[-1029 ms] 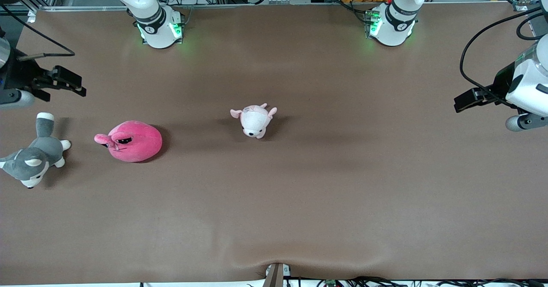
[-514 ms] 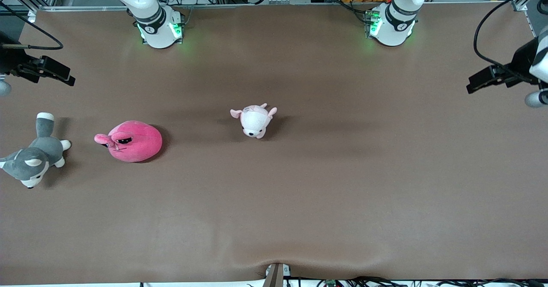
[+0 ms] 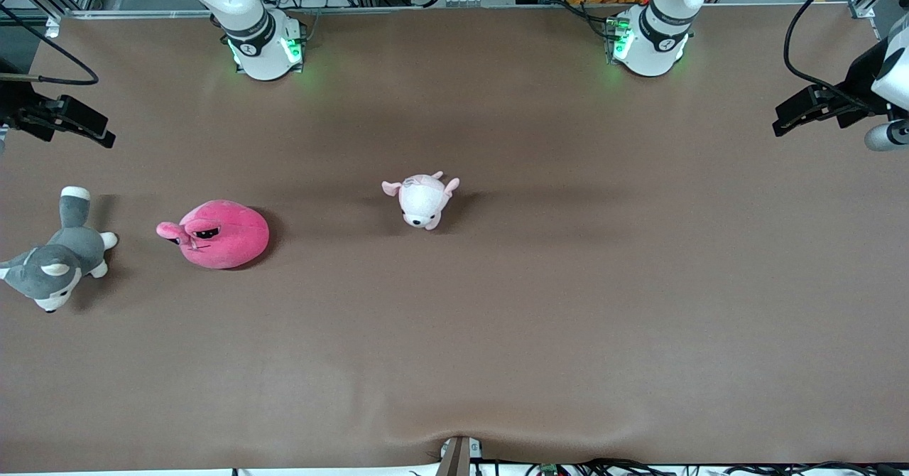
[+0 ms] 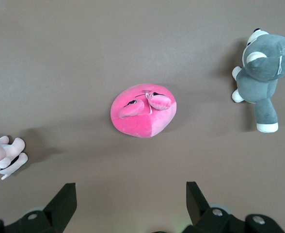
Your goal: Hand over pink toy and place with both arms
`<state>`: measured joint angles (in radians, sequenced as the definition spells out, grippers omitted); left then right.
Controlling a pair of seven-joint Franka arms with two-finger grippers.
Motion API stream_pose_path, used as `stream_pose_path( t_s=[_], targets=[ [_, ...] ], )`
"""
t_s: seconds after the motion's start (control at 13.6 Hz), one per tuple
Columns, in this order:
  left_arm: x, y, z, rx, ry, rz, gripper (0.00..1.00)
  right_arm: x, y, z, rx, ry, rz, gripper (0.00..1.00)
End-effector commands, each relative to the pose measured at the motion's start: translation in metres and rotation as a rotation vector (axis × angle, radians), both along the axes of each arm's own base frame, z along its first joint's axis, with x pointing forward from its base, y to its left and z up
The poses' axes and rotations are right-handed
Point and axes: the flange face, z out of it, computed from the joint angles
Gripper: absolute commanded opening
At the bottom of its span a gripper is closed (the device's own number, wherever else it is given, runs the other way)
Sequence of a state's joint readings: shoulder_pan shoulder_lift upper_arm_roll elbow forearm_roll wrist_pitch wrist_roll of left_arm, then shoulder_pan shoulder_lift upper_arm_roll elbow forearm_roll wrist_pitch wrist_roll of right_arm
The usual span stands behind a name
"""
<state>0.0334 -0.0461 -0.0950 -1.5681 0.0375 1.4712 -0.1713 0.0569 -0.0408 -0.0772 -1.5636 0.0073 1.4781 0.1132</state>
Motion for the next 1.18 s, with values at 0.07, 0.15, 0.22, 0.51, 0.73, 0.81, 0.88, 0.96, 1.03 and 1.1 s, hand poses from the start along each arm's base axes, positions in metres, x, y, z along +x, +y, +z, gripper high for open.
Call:
stream_pose_path(
  t_s=[0.07, 0.15, 0.22, 0.51, 0.73, 0.81, 0.88, 0.96, 1.03, 1.1],
  targets=[
    [0.002, 0.006, 0.005, 0.000, -0.014, -0.038, 1.00, -0.003, -0.009, 0.003, -0.029, -0.006, -0.029, 1.00],
    [0.001, 0.007, 0.007, 0.013, -0.017, -0.047, 1.00, -0.003, -0.010, 0.003, -0.043, -0.005, -0.027, 1.00],
    [0.002, 0.009, 0.010, 0.032, -0.022, -0.069, 1.00, -0.003, -0.009, 0.003, -0.049, -0.005, -0.025, 1.00],
    [0.001, 0.013, 0.011, 0.046, -0.010, -0.083, 1.00, -0.003, -0.002, 0.003, -0.049, -0.006, -0.012, 1.00],
    [-0.001, 0.015, 0.009, 0.046, 0.008, -0.068, 1.00, -0.003, -0.002, 0.003, -0.048, -0.006, -0.013, 1.00],
    [-0.002, 0.015, 0.010, 0.046, 0.009, -0.067, 1.00, -0.002, -0.002, 0.003, -0.048, -0.004, -0.011, 1.00],
    [-0.003, 0.014, 0.010, 0.046, 0.014, -0.067, 1.00, -0.002, -0.001, 0.003, -0.048, -0.004, -0.010, 1.00],
    [-0.003, 0.014, 0.011, 0.046, 0.017, -0.066, 1.00, -0.002, -0.001, 0.002, -0.046, -0.003, -0.010, 1.00],
    [-0.004, 0.014, 0.011, 0.046, 0.024, -0.064, 1.00, -0.003, 0.001, 0.002, -0.047, 0.000, -0.008, 1.00],
    [-0.006, 0.014, 0.012, 0.046, 0.029, -0.064, 1.00, -0.002, 0.003, 0.002, -0.047, 0.000, -0.004, 1.00]
  ],
)
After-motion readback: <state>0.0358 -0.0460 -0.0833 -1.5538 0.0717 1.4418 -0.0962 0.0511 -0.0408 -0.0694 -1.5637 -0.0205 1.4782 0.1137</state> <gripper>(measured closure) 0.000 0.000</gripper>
